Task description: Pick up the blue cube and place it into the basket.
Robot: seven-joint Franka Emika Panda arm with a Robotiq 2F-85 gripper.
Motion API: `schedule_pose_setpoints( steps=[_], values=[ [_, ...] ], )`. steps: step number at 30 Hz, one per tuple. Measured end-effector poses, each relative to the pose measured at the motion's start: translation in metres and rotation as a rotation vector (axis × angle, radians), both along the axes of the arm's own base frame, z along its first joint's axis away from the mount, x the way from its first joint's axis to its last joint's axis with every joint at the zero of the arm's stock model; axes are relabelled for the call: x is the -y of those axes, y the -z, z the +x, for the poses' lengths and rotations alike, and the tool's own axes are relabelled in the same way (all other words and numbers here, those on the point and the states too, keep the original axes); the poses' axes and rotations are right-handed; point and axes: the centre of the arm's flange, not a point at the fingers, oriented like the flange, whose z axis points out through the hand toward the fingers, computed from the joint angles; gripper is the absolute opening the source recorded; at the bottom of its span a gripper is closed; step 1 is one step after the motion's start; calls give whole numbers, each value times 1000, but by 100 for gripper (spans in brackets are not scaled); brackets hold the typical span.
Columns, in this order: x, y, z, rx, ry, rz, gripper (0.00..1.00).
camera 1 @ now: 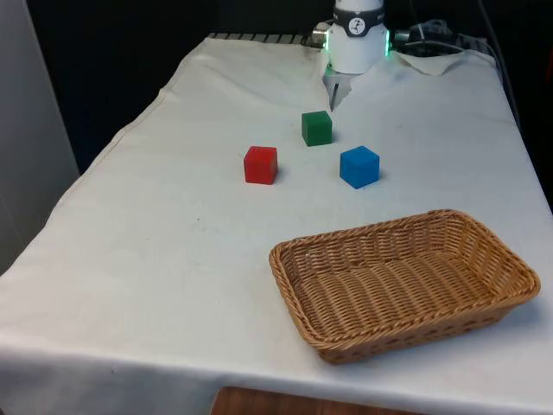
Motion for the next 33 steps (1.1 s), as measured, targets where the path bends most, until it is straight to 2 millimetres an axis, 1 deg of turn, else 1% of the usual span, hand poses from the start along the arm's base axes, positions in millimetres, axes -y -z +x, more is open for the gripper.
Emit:
schedule_pose_setpoints(
  steps=[9, 16, 33],
  values=[
    [-8, 5, -8, -3, -7, 1, 100],
    [-25, 15, -21, 35, -21, 0, 100],
    [-51, 33, -25, 113, -78, -11, 100]
  ],
)
